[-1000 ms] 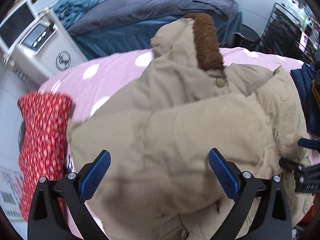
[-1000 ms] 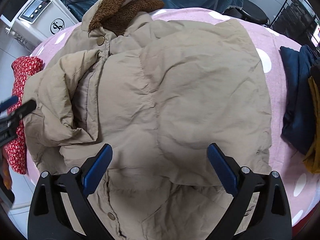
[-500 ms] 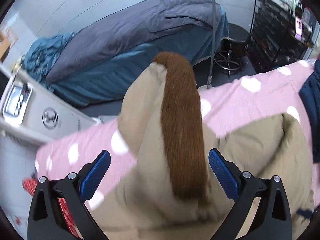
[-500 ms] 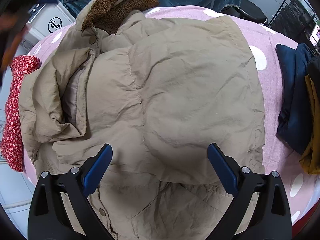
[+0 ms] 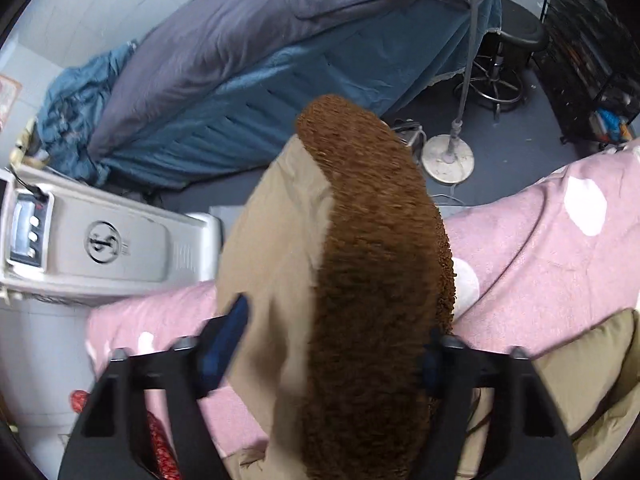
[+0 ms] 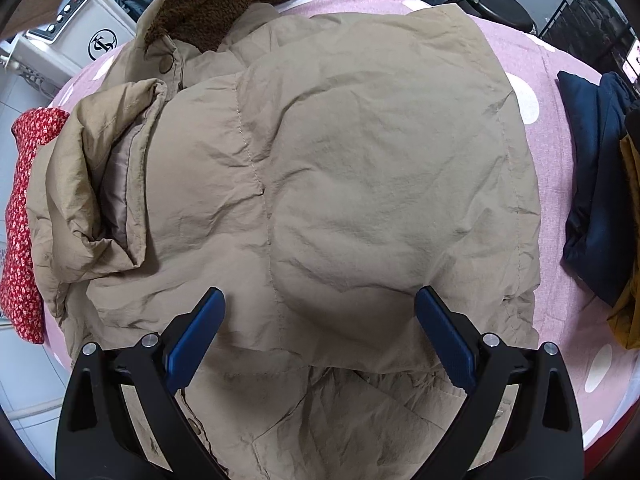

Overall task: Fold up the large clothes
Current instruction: 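Grasp the fur hood trim with the left tool while the right tool grasps the hood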

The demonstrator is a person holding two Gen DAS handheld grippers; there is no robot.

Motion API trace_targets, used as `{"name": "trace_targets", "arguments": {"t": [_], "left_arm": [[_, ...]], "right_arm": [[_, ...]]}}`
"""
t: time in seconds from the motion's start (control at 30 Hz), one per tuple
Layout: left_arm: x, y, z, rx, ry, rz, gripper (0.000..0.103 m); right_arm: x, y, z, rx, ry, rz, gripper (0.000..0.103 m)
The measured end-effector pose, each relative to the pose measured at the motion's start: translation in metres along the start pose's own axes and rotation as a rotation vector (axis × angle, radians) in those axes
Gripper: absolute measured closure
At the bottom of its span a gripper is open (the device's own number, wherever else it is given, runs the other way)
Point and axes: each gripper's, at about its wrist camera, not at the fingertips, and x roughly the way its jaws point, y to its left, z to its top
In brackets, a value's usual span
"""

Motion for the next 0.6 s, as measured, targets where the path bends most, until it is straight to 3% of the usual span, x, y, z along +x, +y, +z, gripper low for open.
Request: {"name": "trace_targets", "arguments": {"t": [0.1, 0.2, 0.3, 0.47, 0.6], "left_arm": [[-0.005, 0.010, -0.008, -0.002, -0.022, -0.046, 0.073], [-0.025, 0.018, -0.025, 0.008, -0.108, -0.077, 0.080], [-0.050, 0.035, -0.052, -0.016, -0.182, -0.124, 0.083], [-0.100, 0.067, -0.126, -0.031, -0.268, -0.216, 0.084], [-0.117, 0.090, -0.197, -0.110, -0.253, -0.288, 0.084]], "right_arm": [[0.003, 0.002, 0.000, -0.012, 0.004, -0.006, 0.008], [0.005, 0.003, 0.002, -0.013, 0.007, -0.006, 0.008], [0.001, 0.002, 0.004, -0.001, -0.006, 0.007, 0.008], [-0.017, -0.008, 0.012, 0.048, -0.051, 0.038, 0.008], [-0.040, -0.024, 0.024, 0.146, -0.139, 0.105, 0.008]]}}
